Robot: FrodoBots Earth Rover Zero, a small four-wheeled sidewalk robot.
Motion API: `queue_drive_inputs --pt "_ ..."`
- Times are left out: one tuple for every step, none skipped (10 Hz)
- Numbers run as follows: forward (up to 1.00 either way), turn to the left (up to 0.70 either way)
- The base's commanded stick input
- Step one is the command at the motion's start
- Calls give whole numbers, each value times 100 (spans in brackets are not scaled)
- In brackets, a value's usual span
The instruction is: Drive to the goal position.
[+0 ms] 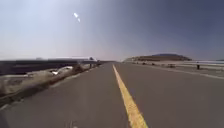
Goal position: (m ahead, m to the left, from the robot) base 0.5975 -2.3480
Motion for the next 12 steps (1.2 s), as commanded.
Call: queue_drive_inputs --pt "50 0" --pt "50 0" --pt "50 0" --pt "50 0" --pt "50 0" --pt "50 0" --pt "50 0" --pt "50 0" --pt "50 0" --pt "50 0" --pt "50 0" --pt "50 0"
